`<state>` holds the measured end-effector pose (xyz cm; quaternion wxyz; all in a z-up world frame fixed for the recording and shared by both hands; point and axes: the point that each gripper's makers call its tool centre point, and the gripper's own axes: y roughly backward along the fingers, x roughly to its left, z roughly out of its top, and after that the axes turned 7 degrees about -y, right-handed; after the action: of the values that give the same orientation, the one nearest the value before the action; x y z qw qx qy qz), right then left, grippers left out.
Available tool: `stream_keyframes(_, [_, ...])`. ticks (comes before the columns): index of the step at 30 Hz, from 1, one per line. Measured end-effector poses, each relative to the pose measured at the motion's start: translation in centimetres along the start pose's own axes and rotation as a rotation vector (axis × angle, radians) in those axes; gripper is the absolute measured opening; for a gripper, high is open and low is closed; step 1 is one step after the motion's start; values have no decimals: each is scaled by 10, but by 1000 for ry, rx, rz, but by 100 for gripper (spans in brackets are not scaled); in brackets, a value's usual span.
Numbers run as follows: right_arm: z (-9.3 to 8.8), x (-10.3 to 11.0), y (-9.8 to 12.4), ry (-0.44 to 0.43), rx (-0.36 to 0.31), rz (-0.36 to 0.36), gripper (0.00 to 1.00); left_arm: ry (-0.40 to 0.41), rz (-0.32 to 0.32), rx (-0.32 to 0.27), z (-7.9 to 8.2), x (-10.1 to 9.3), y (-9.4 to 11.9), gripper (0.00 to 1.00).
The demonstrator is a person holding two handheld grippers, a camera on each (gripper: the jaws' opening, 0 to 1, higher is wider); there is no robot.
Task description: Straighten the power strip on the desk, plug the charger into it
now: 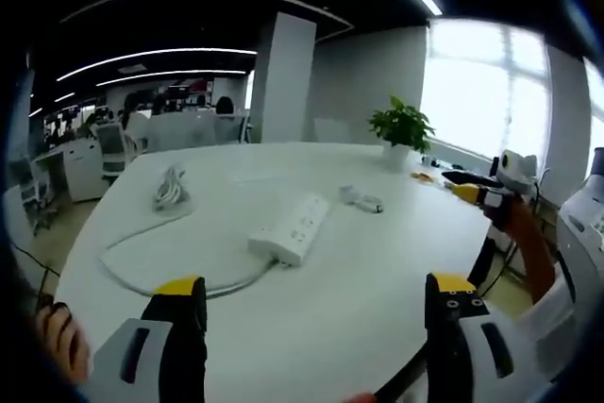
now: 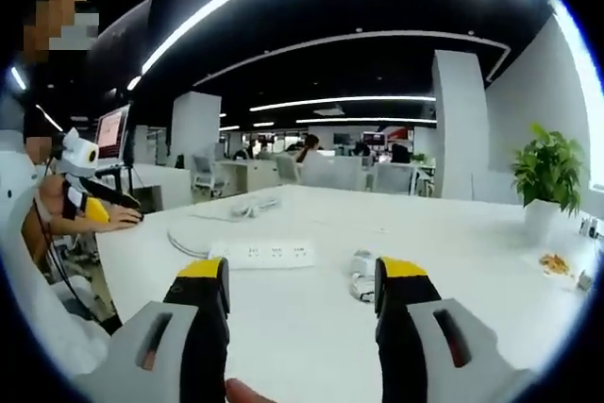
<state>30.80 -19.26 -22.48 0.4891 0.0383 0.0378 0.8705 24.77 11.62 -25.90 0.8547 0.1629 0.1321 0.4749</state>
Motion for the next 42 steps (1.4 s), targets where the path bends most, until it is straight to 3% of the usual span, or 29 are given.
stream_keyframes(7, [-6,0,-4,-11,30,10,67,-3,4,10,1,3,-4,96])
stream_keyframes(24, [-22,-8,-17,-47,81,5,66,-18,38,42,-3,13,-19,96])
stream_keyframes(29, [-25,-10,-24,-46,119,-5,70,-78,76,42,2,20,-22,96])
stream_keyframes(37, [-28,-1,-31,30,181,16,75,-82,47,81,0,21,-36,96])
stream_keyframes(42, [-35,0,-36,22,203,32,77,-77,26,79,3,20,-45,96])
